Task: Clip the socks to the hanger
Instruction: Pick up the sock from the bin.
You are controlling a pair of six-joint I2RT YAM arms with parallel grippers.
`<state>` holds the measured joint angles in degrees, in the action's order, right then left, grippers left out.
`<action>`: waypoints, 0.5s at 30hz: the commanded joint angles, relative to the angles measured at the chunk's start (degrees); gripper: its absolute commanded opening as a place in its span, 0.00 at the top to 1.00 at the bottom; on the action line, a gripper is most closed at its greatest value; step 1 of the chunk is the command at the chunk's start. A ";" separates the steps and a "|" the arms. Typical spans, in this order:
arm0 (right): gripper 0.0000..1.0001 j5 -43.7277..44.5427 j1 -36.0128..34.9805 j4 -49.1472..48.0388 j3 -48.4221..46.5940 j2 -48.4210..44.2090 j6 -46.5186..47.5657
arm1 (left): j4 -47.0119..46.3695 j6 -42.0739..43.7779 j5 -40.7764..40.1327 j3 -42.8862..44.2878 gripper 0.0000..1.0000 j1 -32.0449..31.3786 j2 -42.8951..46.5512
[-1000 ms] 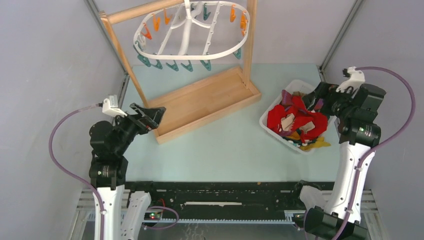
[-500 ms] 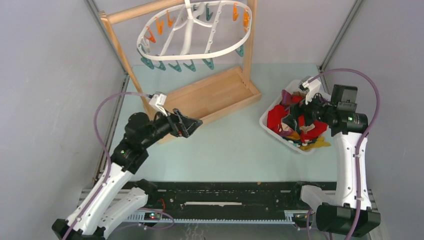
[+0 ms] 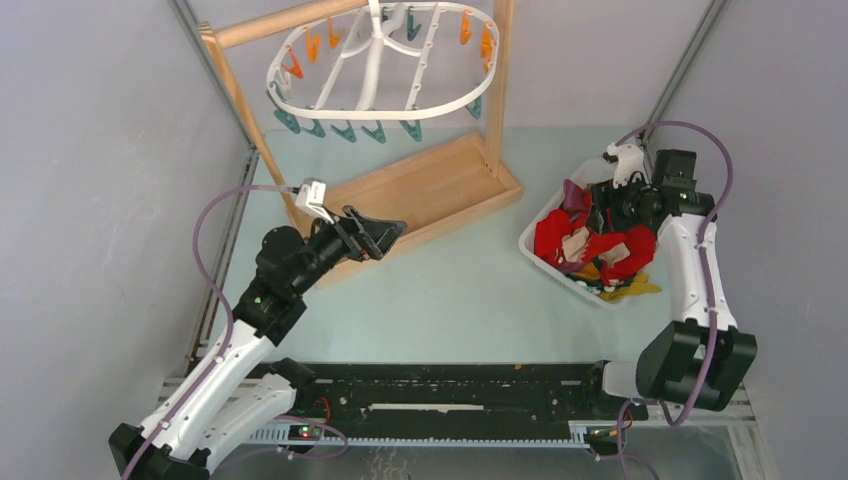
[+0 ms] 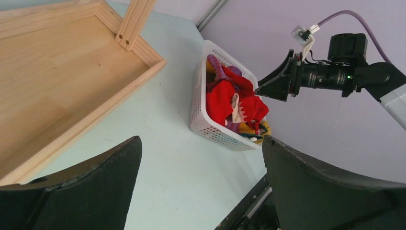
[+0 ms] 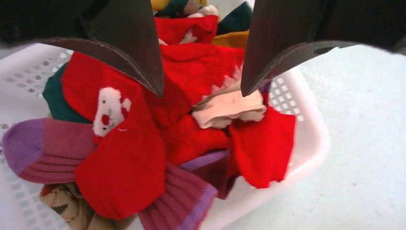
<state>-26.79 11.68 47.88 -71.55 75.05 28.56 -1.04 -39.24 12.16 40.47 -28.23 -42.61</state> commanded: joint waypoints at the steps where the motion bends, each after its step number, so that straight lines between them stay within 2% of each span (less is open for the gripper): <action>1: 0.33 4.99 0.47 -6.51 -1.22 3.25 0.06 | -2.39 0.99 -2.80 -0.68 0.00 -0.25 0.55; 9: 0.35 8.94 0.86 -7.01 -5.53 8.34 5.99 | -7.82 6.80 -1.19 -1.42 0.01 -0.25 -3.16; 15: 0.37 9.96 0.76 -8.03 -6.71 10.72 7.78 | -7.55 8.58 0.62 0.33 0.02 -0.25 -4.96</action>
<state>-18.15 12.36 42.04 -75.26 84.88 34.06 -5.89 -33.56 11.33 40.05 -28.23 -47.79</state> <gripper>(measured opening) 0.635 0.974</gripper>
